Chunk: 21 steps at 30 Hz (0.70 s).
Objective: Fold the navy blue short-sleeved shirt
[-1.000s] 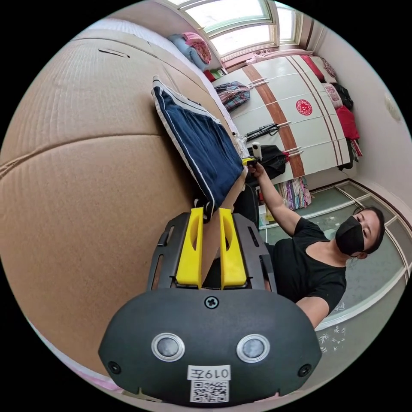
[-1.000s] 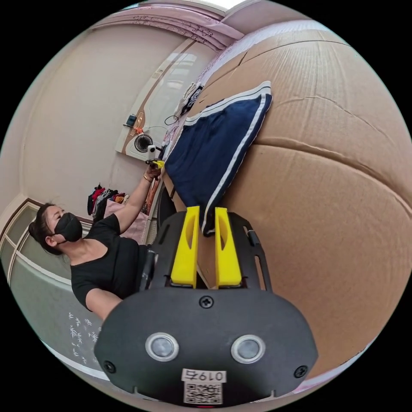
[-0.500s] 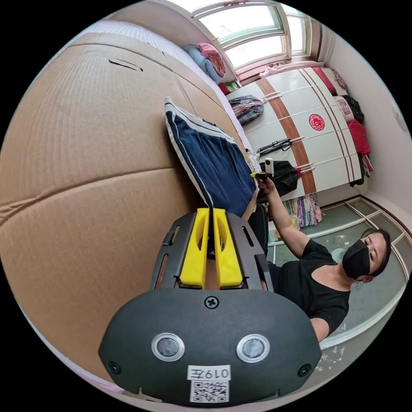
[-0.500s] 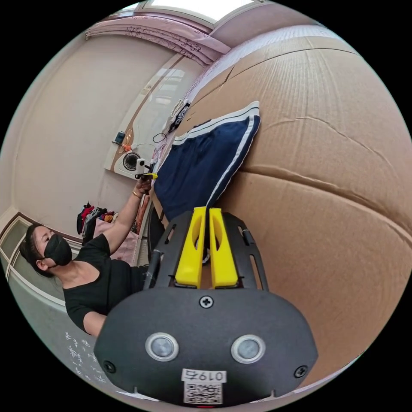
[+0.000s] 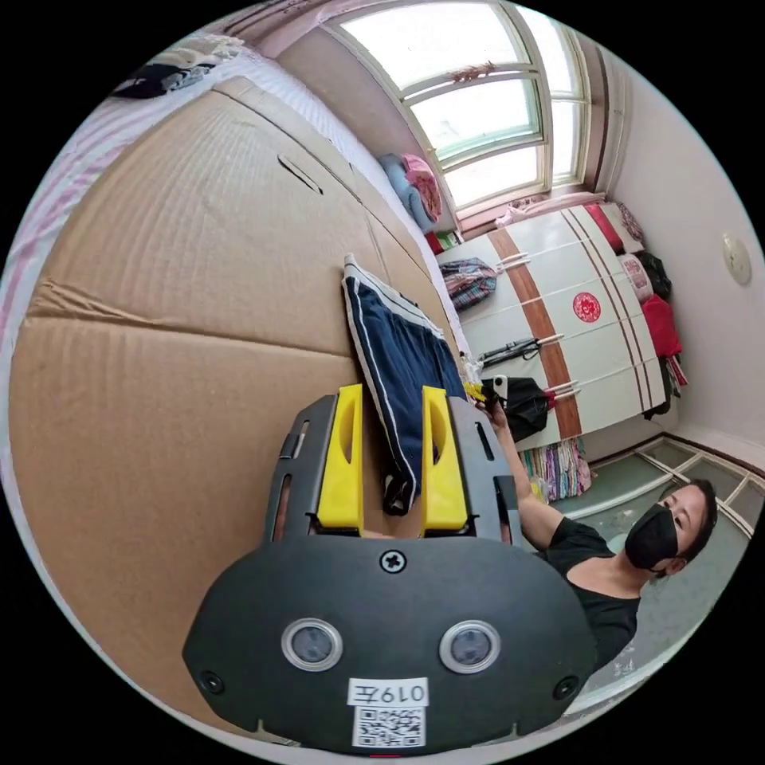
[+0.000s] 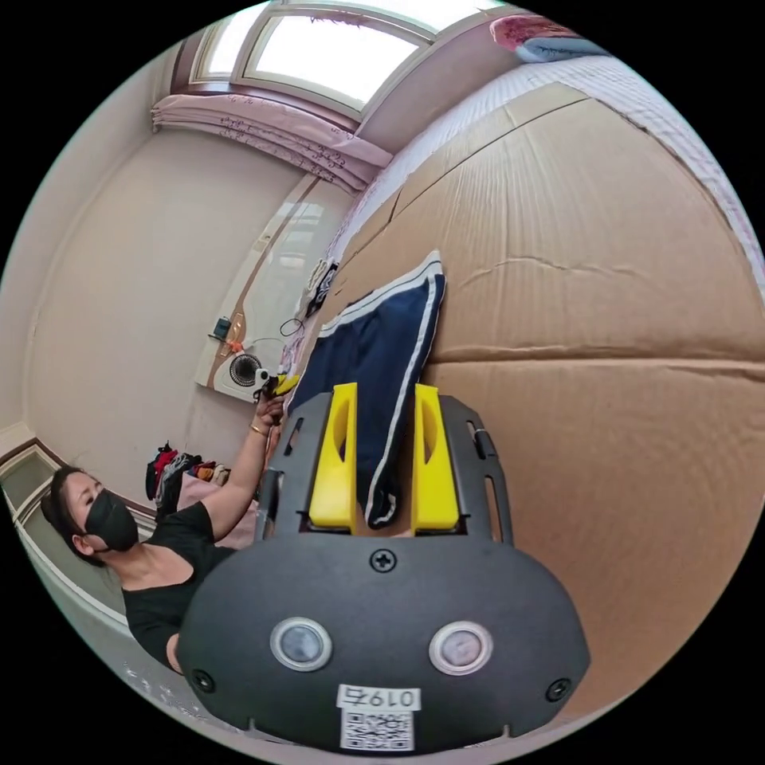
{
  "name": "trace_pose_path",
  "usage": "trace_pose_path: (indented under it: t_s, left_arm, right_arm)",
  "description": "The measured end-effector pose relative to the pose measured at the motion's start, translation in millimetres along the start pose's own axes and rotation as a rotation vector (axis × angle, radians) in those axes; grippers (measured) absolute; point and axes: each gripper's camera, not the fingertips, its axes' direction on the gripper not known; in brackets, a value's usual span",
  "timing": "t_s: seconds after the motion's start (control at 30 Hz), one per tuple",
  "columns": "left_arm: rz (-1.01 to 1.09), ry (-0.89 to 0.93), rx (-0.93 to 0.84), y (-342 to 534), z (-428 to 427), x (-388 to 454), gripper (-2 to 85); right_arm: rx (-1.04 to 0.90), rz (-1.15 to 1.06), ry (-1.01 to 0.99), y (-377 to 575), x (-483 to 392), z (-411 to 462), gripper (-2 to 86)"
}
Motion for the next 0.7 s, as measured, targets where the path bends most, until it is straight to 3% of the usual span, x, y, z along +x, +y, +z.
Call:
trace_pose_path:
  t_s: [0.1,0.23,0.37,0.7]
  left_arm:
    - [-0.077,-0.02,0.098,-11.8,2.7,-2.8,10.5]
    - [-0.123,-0.083,0.133,-27.3,10.9,0.2,10.9]
    - [-0.068,-0.158,0.051,-49.1,28.0,8.1,9.9]
    - [-0.002,-0.122,-0.004,-77.6,53.0,11.3,7.1]
  right_arm:
    - [0.028,0.019,0.088,-25.5,-3.2,0.1,11.3]
    - [0.042,0.04,0.015,-56.5,14.5,1.6,11.3]
    - [-0.044,0.038,0.084,-84.3,26.1,12.6,10.9]
    - [-0.083,0.038,-0.071,-101.8,50.9,21.6,8.2]
